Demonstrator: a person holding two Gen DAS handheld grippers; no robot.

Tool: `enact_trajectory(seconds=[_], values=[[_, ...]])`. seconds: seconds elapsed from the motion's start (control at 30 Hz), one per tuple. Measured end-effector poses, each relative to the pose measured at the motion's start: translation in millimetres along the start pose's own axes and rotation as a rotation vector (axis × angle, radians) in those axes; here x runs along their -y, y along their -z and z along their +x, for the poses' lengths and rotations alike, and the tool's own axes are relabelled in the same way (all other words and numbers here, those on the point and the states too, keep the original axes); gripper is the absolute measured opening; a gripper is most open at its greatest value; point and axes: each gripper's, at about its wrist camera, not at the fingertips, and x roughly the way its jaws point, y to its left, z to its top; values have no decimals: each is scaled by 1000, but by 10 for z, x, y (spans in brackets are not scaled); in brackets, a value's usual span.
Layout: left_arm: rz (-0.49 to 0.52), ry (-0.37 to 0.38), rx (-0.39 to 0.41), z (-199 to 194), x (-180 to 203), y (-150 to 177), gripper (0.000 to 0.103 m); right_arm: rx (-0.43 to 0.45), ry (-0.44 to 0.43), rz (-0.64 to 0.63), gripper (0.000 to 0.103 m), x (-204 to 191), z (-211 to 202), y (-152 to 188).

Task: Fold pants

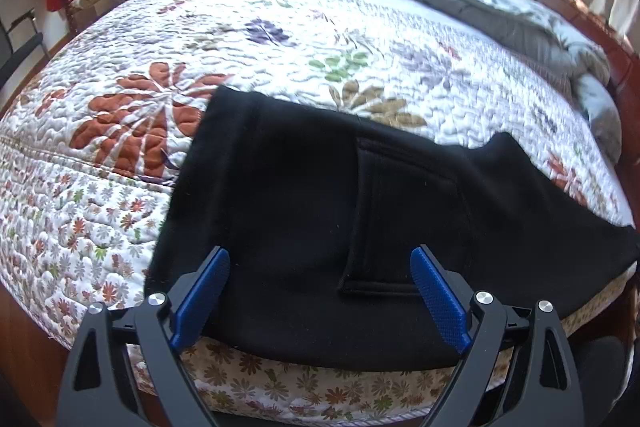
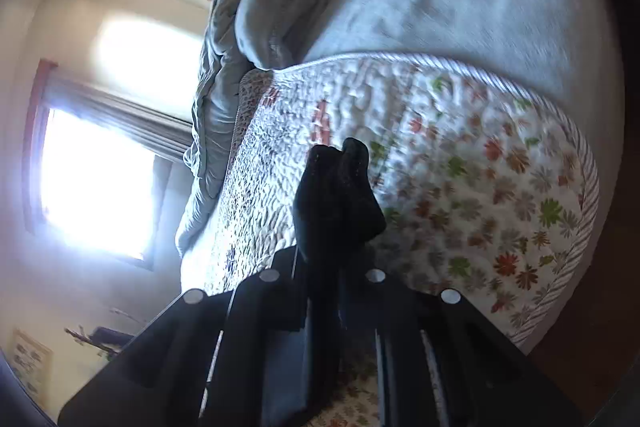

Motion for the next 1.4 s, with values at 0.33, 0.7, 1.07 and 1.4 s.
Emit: enact_trajectory(seconds=[0.33,0.7,1.07,1.4], values=[[-10,21,42,-74,6,51,92,23,26,-73,10,-379,-165,49],[-37,56,17,-26,-47,77,92,56,45,-213,10,-981,-310,191],[-45,100,17,-27,-62,107,92,83,65,-430,10,-1800,-503,570],[-58,120,34,-53,-88,127,92,86,89,-542,10,-2268,-531,848]])
